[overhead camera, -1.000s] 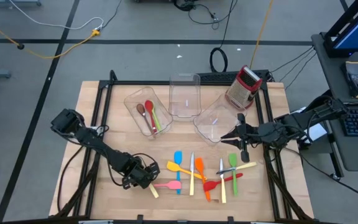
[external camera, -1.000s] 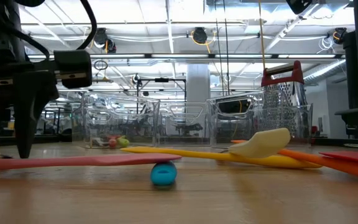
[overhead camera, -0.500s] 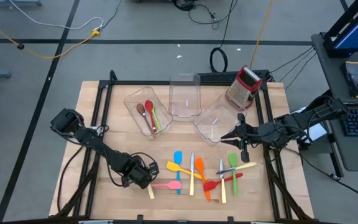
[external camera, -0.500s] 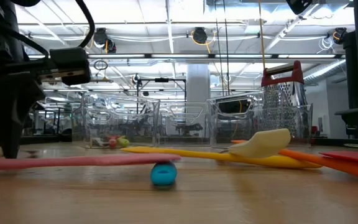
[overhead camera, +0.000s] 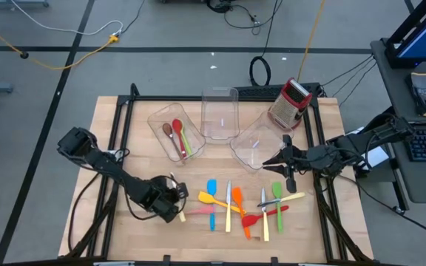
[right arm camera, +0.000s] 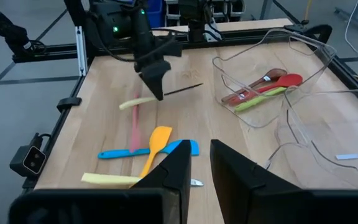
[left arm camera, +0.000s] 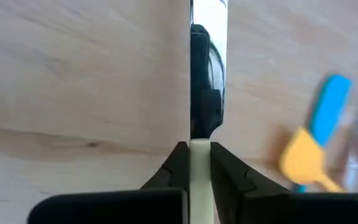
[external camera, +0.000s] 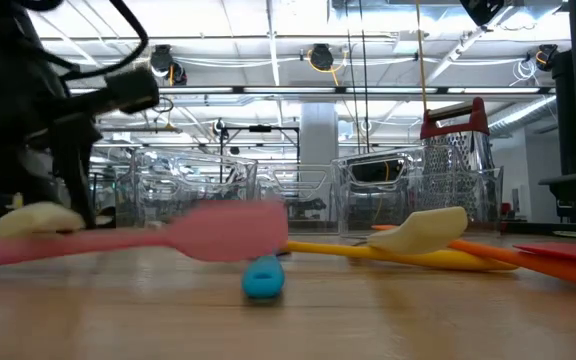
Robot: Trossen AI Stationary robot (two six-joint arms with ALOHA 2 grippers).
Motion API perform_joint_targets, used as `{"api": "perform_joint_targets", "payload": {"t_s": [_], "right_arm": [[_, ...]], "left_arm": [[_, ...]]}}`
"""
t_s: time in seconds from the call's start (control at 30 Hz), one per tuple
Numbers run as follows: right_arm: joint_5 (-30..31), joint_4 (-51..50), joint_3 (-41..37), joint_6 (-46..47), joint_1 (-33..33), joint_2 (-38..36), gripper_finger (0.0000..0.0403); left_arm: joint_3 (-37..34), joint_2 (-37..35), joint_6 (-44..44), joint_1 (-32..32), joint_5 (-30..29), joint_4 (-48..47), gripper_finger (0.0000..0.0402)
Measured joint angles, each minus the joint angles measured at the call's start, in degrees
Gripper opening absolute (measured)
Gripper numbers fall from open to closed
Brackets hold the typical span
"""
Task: Pick & Place Kitchen Items
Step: Put the yellow table knife into the right transparent bin
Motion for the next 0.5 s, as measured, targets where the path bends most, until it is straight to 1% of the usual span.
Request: {"api": "perform_joint_targets", "payload": {"t_s": [0.07, 0.2, 0.4, 0.5], "right_arm": [[-1.2, 0.0, 0.0, 0.0, 0.0, 0.0, 0.0051], [-4.2, 0.0, 0.0, 0.2, 0.0, 0.0, 0.0051], [-4.4, 0.0, 0.0, 1.7, 0.0, 0.0, 0.0051], [-4.4, 0.0, 0.0, 1.9, 0.0, 0.0, 0.0051]], "left_arm": [[0.0, -0.9, 0.0, -0.3, -2.1, 0.2, 0.0023], [0.1, -2.4, 0.5, -0.2, -2.8, -0.1, 0.0023], [0.1, -2.5, 1.0, -0.3, -2.7, 1.4, 0.0025], [0.2, -2.5, 3.3, -0.3, -6.0, 5.5, 0.0024]]}}
